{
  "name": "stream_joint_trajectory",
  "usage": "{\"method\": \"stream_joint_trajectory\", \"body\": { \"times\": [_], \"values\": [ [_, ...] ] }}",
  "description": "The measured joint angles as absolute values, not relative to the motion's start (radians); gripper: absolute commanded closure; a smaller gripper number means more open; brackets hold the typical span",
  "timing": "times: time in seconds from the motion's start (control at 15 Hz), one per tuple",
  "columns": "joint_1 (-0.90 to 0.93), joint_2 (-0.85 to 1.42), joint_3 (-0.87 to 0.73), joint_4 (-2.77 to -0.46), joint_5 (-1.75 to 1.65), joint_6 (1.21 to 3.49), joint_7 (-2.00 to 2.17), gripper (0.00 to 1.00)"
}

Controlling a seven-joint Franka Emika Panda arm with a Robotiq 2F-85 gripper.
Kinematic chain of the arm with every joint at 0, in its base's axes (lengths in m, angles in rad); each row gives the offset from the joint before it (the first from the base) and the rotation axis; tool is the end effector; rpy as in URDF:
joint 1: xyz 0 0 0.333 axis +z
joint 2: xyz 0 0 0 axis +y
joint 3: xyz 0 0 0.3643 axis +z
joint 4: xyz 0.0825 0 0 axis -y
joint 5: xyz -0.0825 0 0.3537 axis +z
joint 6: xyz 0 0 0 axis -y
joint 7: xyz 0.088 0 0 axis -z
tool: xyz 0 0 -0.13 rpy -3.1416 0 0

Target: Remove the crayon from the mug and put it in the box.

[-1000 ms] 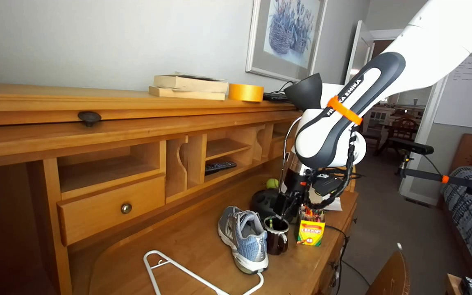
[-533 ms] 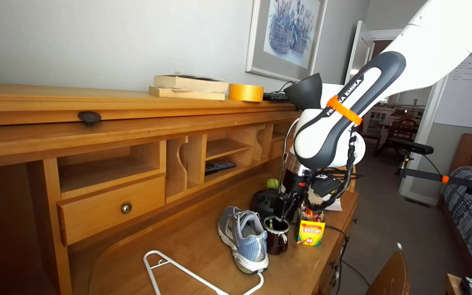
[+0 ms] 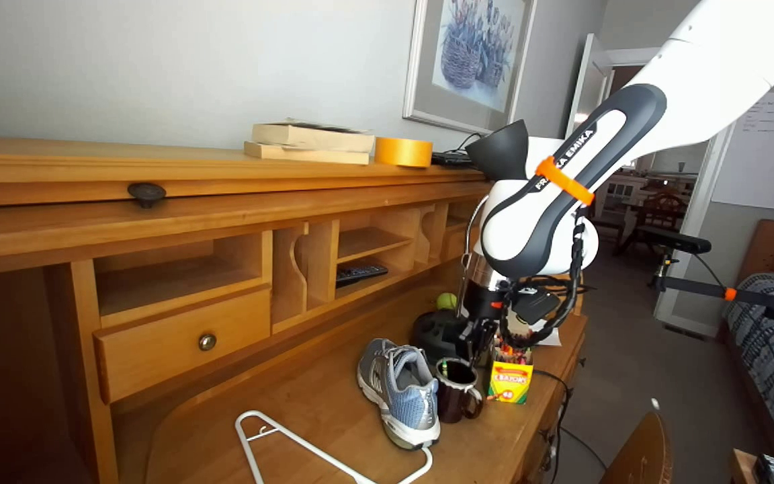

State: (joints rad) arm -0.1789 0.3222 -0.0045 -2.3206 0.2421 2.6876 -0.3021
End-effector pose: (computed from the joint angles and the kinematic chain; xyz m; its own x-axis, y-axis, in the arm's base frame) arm 0.5186 -0.1016 0.2551 0.9929 -0.0993 0.0648 -0.0926 -0.9908 -0.0985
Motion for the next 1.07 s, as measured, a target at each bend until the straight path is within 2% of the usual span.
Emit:
{"method": "stream_joint_trajectory", "body": {
  "times": [0.53, 1.07],
  "values": [
    [-0.187, 0.315, 0.015, -2.311, 0.229, 2.581, -0.413, 0.98],
    [-0.160, 0.298, -0.012, -2.310, 0.050, 2.465, -0.380, 0.98]
  ]
}}
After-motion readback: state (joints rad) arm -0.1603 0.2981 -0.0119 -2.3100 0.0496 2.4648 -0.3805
